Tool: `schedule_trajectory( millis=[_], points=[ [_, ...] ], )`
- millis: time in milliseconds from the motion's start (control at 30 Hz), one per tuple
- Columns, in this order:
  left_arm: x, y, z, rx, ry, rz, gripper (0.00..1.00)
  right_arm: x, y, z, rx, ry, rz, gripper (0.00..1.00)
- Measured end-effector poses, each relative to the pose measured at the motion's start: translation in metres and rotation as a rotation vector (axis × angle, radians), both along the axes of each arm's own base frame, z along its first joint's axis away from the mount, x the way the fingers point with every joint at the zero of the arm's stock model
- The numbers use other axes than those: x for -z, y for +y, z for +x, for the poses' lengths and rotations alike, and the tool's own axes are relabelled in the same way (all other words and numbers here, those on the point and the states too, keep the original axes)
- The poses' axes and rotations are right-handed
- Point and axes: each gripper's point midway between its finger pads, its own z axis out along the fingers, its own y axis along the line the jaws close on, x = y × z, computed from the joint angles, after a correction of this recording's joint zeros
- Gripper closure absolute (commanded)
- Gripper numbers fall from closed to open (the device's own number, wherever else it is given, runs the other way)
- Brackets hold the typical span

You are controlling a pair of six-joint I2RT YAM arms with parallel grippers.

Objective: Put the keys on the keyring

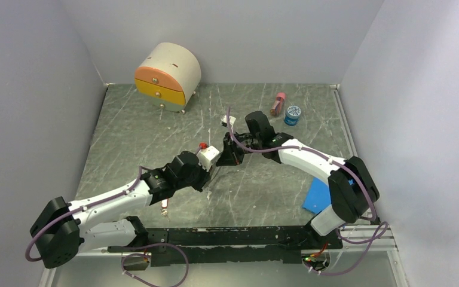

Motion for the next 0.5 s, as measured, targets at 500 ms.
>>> schedule_trajectory(
  millis=[500],
  points=[
    [0.0037, -0.0015, 0.0014, -0.002, 0.005, 0.005, 0.97, 0.0102, -0.0041, 0.0044, 0.024, -0.083, -0.063, 0.55]
  ],
)
